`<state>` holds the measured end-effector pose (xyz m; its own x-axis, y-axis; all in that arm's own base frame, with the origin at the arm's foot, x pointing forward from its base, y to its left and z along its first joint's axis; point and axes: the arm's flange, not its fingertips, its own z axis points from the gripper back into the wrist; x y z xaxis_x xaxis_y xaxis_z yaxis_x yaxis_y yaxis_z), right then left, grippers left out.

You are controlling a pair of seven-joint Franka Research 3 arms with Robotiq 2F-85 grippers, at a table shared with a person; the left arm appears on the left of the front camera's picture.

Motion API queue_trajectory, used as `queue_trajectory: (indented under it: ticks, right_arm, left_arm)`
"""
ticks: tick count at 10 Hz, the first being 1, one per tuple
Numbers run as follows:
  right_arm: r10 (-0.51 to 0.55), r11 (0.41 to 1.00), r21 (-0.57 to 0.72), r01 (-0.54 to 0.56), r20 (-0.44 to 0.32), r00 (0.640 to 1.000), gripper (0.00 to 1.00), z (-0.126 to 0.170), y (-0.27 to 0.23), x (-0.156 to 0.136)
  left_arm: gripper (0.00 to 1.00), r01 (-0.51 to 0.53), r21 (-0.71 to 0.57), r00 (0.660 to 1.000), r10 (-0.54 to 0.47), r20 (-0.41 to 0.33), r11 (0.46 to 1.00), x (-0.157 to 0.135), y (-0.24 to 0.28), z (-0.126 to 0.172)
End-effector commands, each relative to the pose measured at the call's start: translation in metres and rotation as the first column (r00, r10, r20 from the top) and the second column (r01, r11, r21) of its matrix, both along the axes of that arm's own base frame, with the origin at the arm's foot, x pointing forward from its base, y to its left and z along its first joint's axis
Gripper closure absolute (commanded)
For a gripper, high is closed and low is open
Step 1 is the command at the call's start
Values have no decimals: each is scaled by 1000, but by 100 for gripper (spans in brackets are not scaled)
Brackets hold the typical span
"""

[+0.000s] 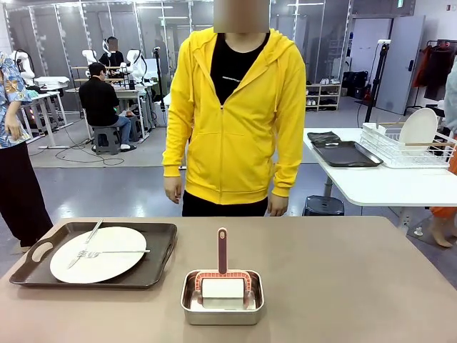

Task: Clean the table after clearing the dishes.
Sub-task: When the right (or left) Handle tray is removed, use the right hand (or left hand) to clean the right (or left) side of the table with the Lint Roller.

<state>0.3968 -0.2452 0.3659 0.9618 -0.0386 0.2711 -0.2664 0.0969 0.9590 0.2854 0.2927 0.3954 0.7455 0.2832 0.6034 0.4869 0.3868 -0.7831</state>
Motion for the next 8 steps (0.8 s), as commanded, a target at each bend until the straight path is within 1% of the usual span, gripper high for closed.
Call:
queue_trajectory:
  ticks: [1,8]
  right_arm:
    - [1,1000,-3,-1,9,1000,0,5,2,-4]
    - [1,1000,-3,-1,9,1000,0,5,2,-4]
  left_arm:
    - [0,0,-1,1000,0,13,1000,-3,1,1]
    - [0,0,-1,1000,0,13,1000,-3,1,1]
